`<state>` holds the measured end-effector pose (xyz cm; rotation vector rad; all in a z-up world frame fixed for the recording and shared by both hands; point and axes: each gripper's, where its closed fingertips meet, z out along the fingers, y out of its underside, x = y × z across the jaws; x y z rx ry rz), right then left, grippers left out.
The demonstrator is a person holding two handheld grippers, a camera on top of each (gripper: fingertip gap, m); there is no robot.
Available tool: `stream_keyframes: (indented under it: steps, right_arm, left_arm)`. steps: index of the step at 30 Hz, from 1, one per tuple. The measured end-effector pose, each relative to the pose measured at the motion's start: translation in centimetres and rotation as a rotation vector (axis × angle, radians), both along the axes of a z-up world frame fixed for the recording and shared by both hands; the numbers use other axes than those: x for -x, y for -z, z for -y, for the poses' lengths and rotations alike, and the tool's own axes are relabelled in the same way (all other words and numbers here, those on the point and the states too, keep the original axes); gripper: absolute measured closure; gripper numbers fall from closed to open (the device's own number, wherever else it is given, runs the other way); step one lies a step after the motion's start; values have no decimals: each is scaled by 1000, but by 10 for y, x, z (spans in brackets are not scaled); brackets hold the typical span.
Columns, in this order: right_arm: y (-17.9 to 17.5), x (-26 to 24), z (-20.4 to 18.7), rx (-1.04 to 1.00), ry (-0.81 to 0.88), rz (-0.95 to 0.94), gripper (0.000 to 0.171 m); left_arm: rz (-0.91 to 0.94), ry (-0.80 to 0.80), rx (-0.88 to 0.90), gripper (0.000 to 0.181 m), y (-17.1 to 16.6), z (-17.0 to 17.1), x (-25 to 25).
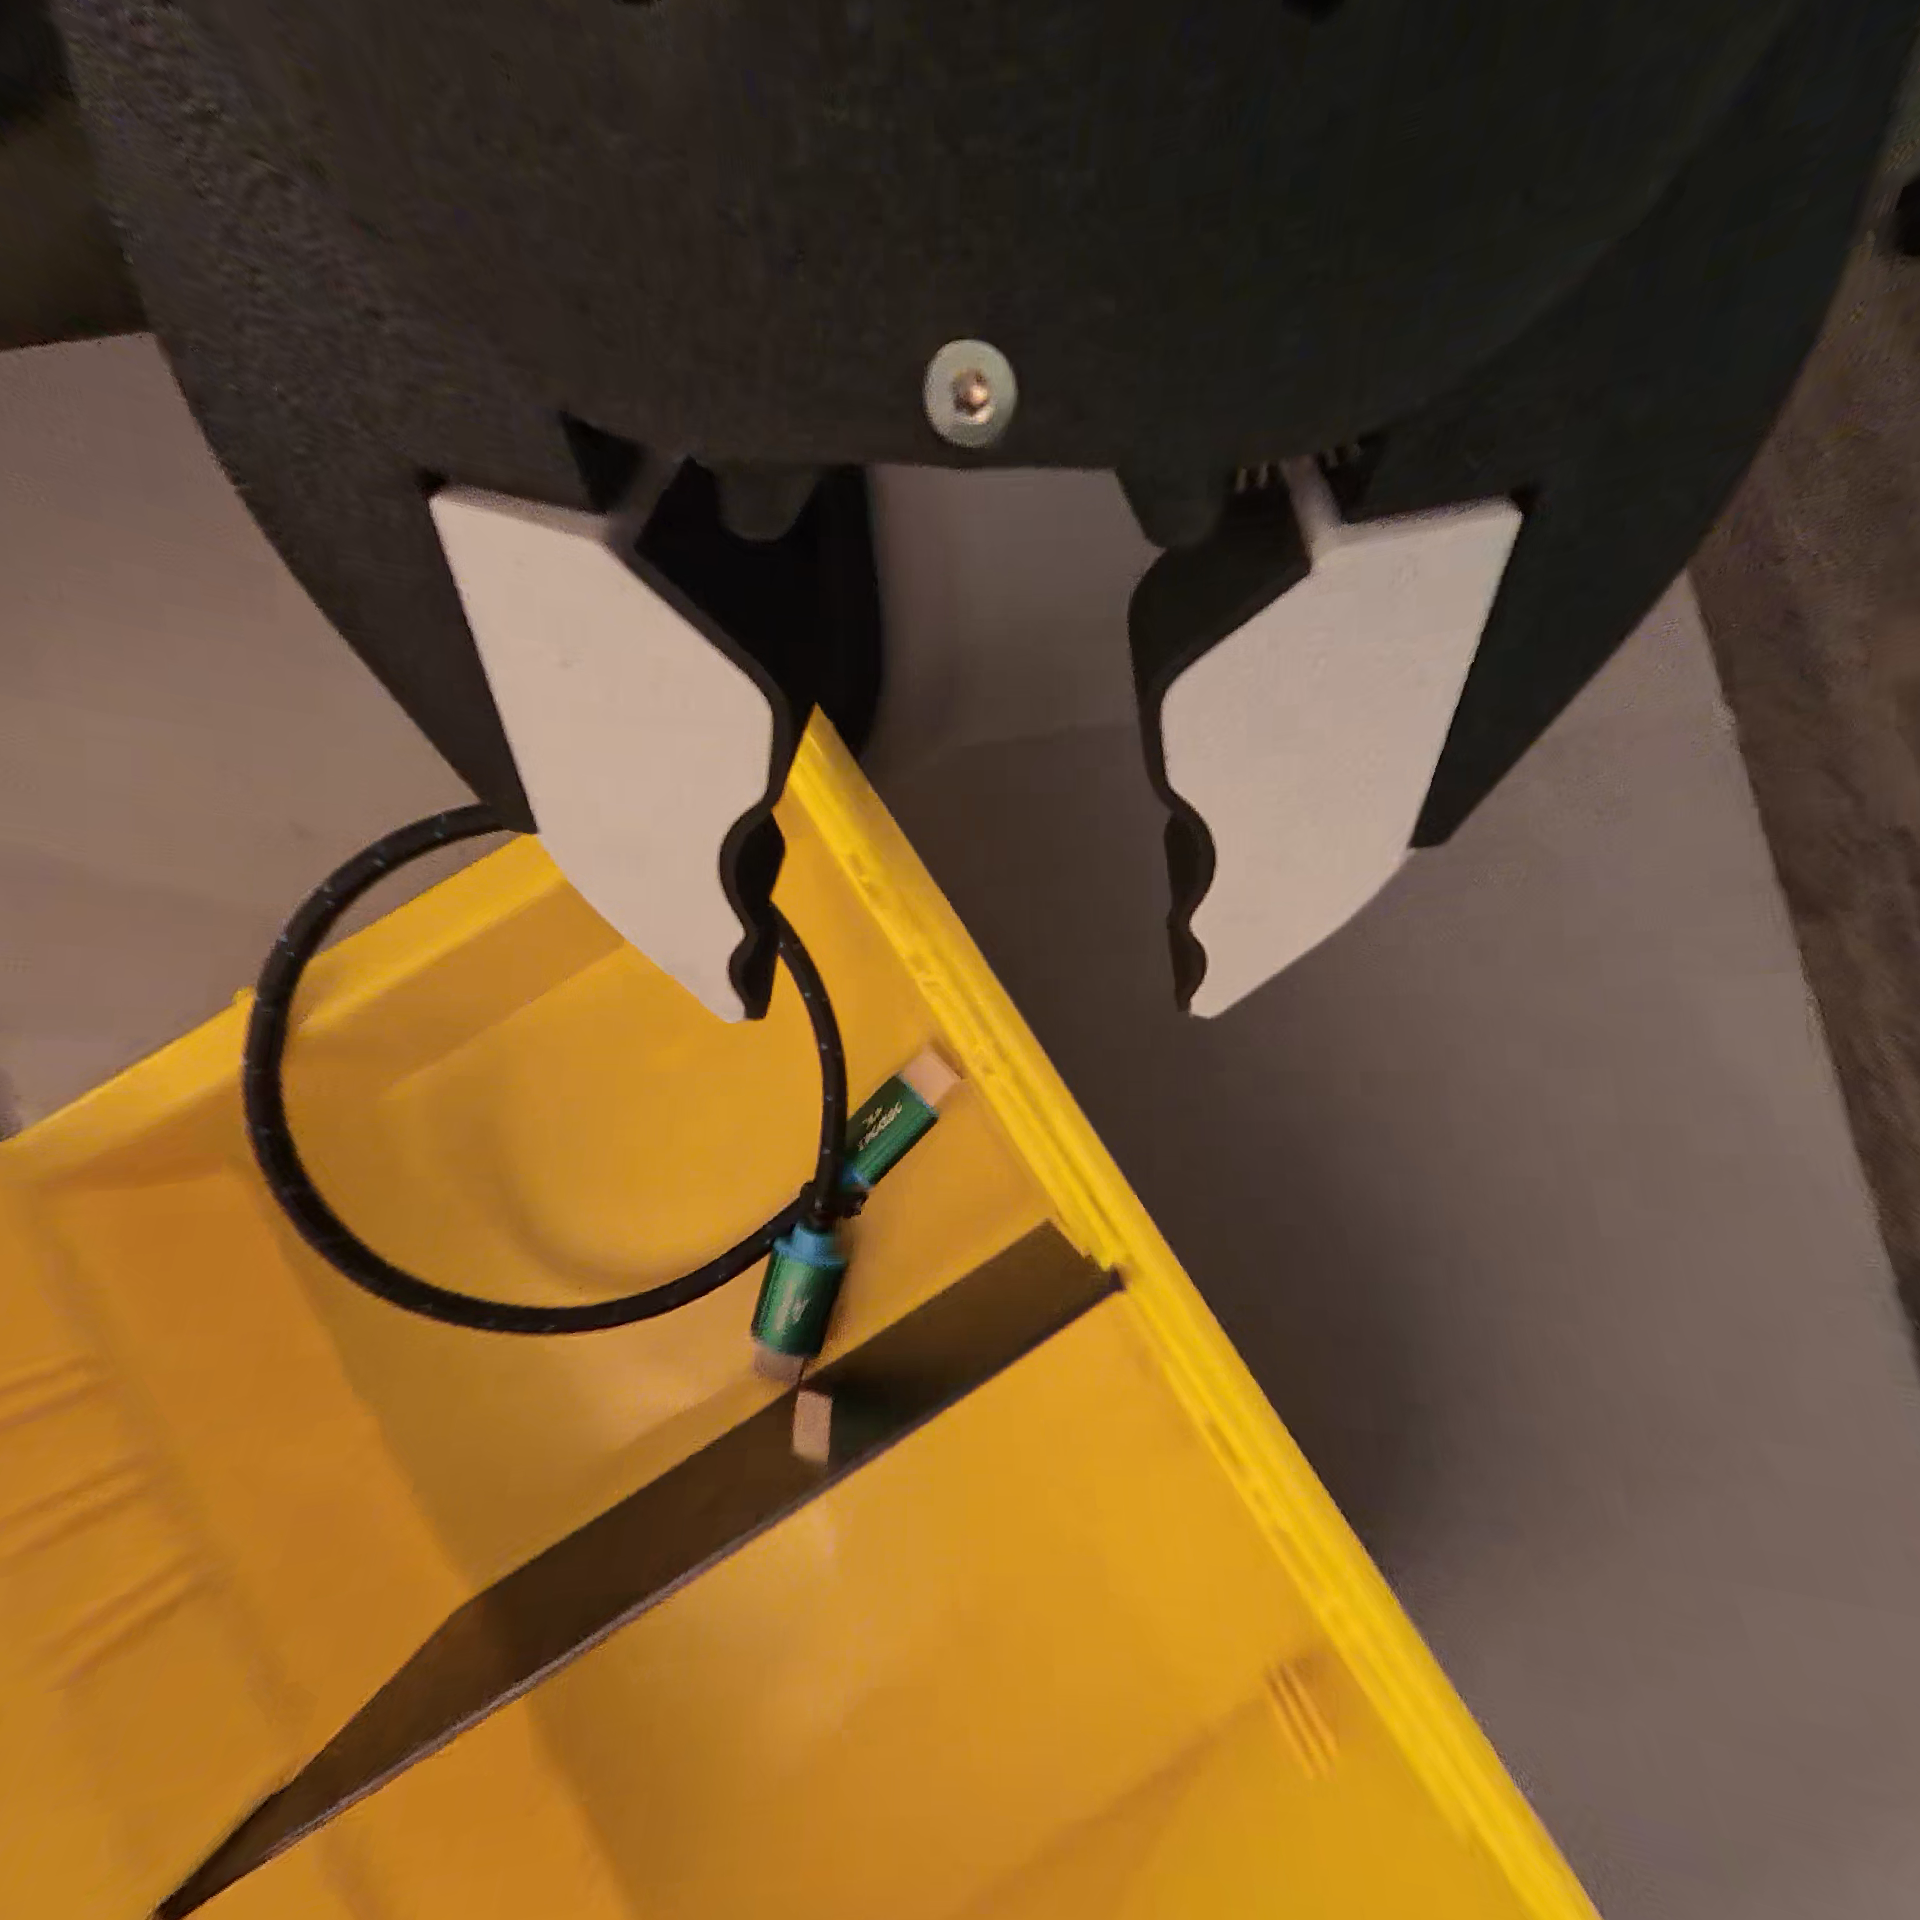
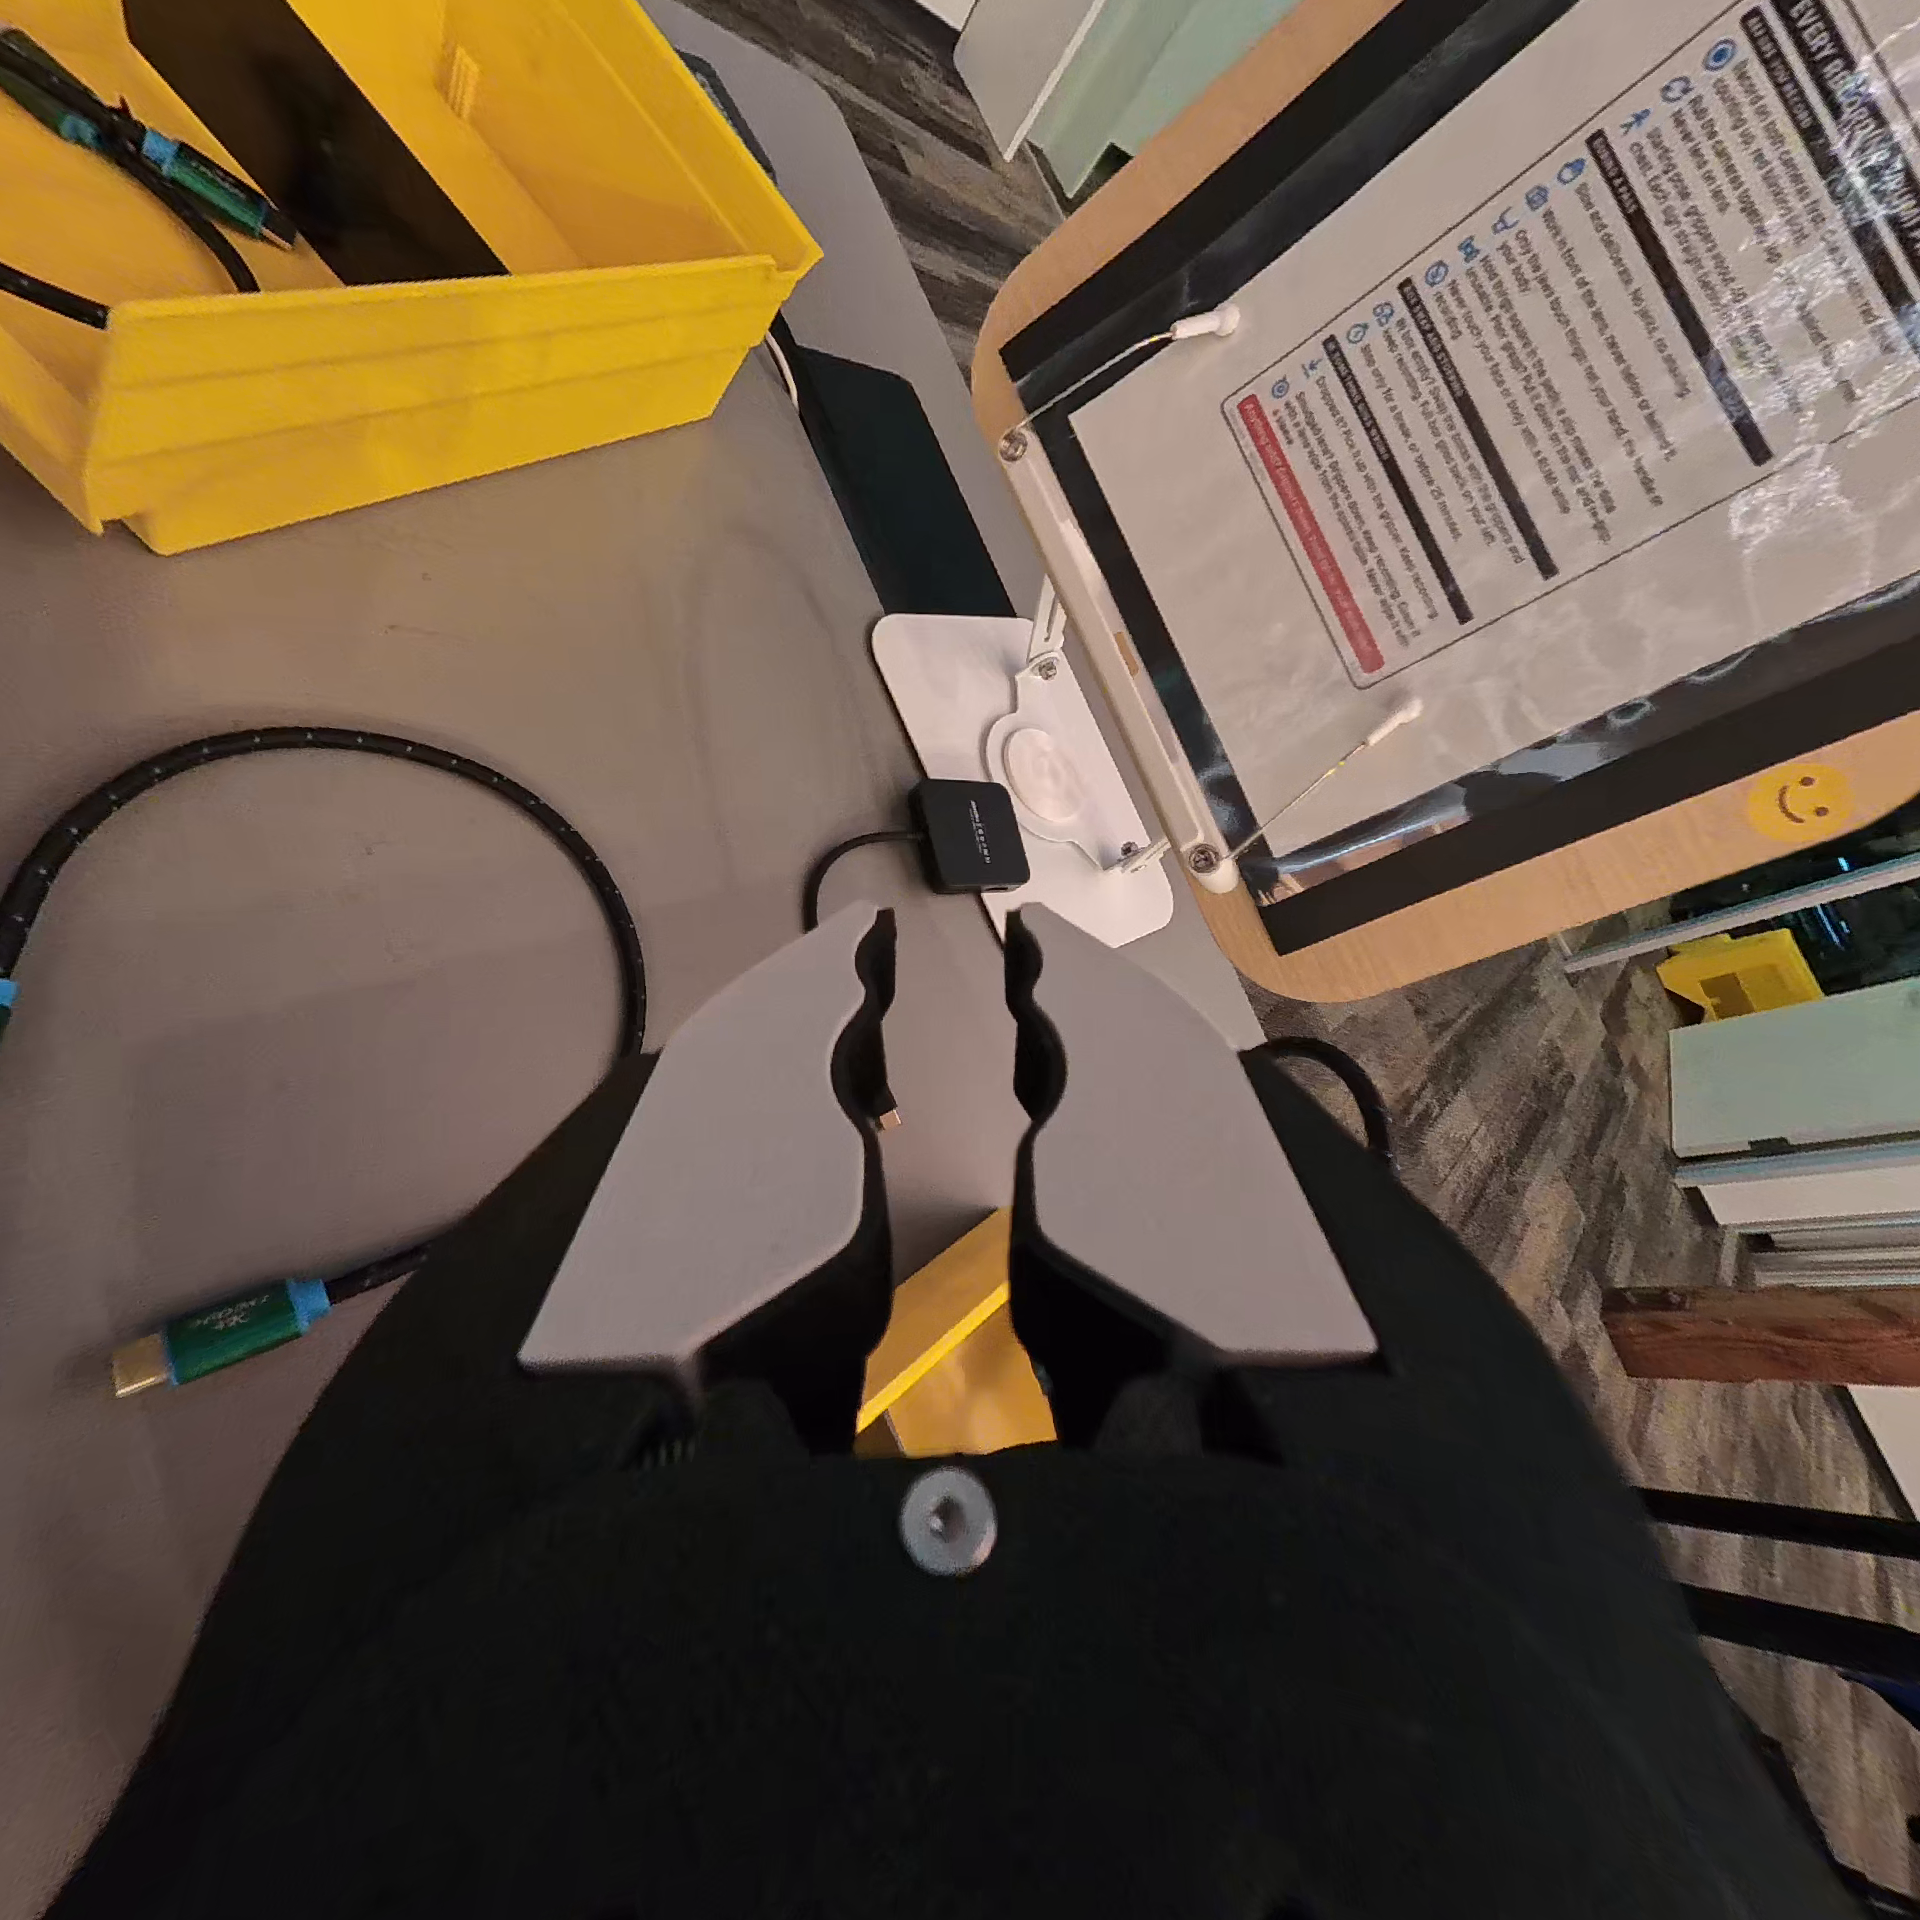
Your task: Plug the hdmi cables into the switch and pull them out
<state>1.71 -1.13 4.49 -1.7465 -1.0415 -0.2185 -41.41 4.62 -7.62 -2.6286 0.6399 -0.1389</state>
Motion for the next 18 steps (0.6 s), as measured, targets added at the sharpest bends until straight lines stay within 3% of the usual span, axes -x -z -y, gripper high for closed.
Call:
stream_keyframes:
  steps: [2,4,5,11,18]
  right_arm:
    - [0,-1,0,-2,6,14,150]
    - [1,-1,0,2,4,16,150]
    - [0,-2,0,0,5,16,150]
    - [-6,-15,1,-8,30,9,150]
    - [-14,-38,1,-20,79,-11,148]
  left_arm:
    - [49,11,95,108,11,3,-6]
    - [101,29,180,138,15,6,-15]
    - [65,36,189,140,17,3,-12]
    - [-467,138,50,152,21,-41,46]
    - [-393,91,-23,154,2,-43,44]
